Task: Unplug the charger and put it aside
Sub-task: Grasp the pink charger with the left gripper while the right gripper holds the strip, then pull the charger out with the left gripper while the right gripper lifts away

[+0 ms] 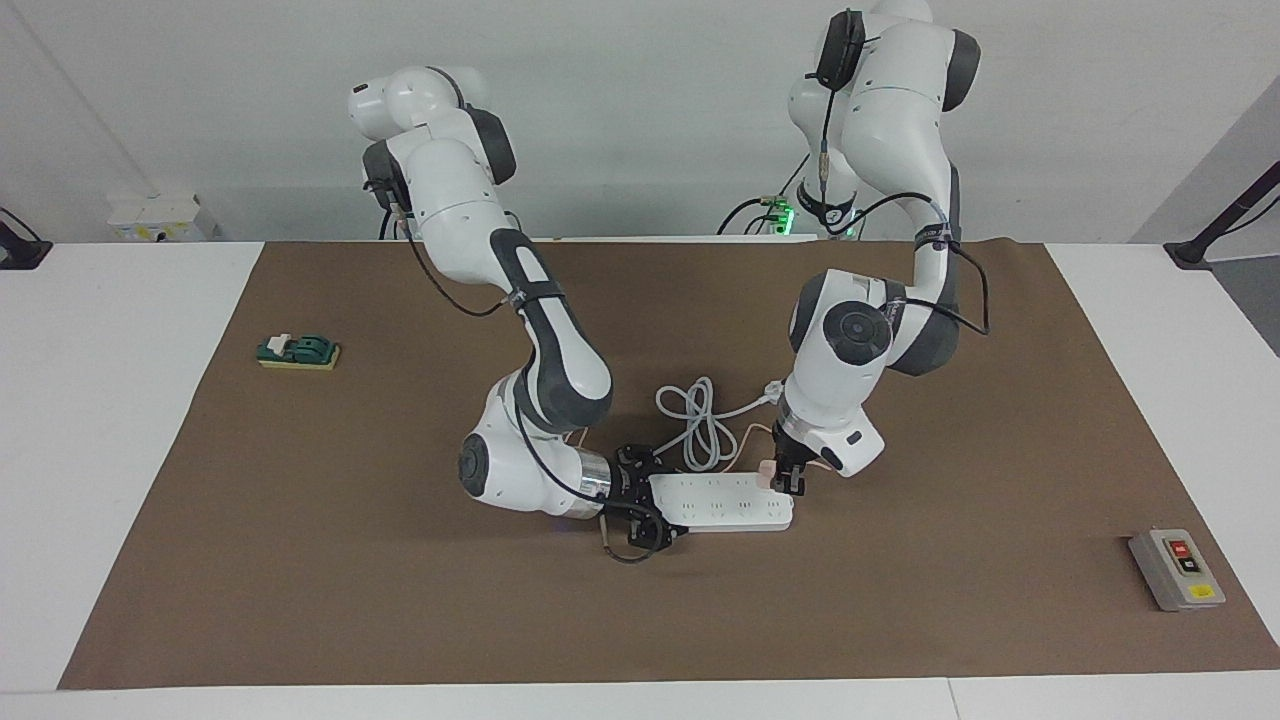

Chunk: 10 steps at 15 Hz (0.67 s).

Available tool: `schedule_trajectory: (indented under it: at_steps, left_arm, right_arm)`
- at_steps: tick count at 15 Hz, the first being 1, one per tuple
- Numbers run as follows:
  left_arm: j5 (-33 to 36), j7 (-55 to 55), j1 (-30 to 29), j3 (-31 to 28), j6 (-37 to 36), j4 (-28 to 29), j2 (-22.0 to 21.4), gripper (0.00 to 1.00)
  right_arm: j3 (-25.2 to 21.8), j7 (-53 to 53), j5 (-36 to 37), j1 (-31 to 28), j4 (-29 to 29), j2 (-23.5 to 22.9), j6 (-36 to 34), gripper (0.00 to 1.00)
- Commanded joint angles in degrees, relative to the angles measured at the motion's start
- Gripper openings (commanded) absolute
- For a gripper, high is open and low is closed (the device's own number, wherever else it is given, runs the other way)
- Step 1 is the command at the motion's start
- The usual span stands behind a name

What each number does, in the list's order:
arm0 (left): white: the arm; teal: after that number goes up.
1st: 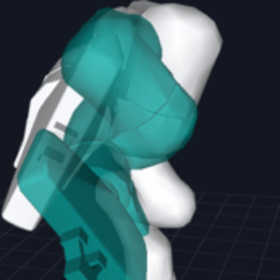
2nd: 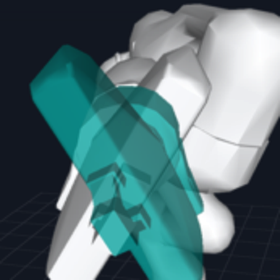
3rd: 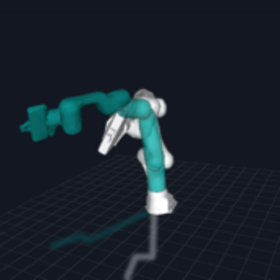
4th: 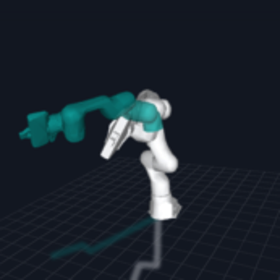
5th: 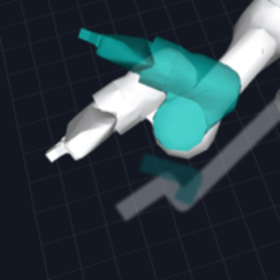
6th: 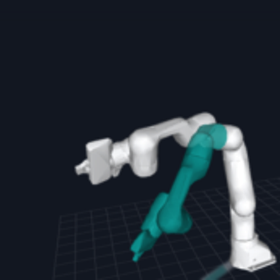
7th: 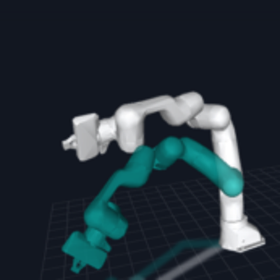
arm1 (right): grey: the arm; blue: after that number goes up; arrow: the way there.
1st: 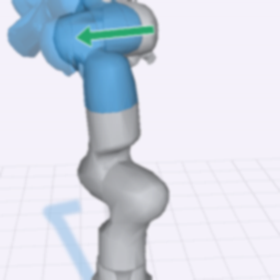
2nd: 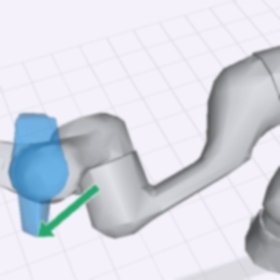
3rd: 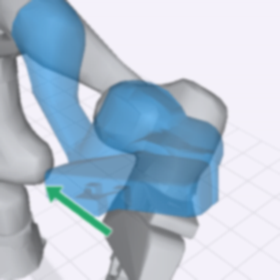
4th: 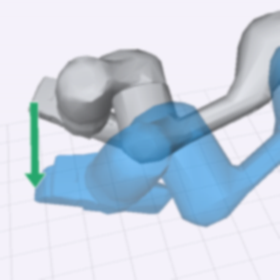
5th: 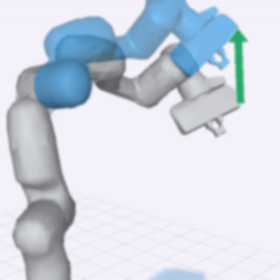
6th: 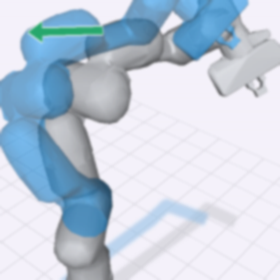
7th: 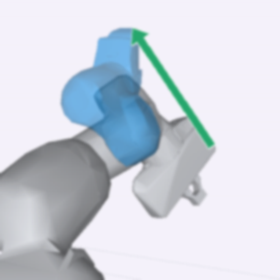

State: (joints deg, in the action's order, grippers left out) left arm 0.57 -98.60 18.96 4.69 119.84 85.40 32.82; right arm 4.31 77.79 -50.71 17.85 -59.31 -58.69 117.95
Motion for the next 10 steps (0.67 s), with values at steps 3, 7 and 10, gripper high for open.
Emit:
schedule_trajectory:
  at_steps: [3, 7, 10]
  left_arm:
    - [1.01, 0.25, 0.12, -0.83, -4.15, -1.27, -1.79, 0.0]
    - [0.67, 0.95, -2.42, -0.74, -9.01, -4.45, -4.94, 0.0]
    - [0.05, 3.84, -4.97, -0.3, -12.95, -4.54, -8.99, 0.0]
  right_arm:
    - [-0.09, -2.64, 0.7, -0.1, 0.16, -1.16, 1.67, 0.38]
    - [-0.09, -2.64, 0.7, -0.1, 0.16, -1.16, 1.67, 0.38]
    - [-0.09, -2.73, 0.79, -0.01, 0.08, -1.16, 1.76, 0.38]
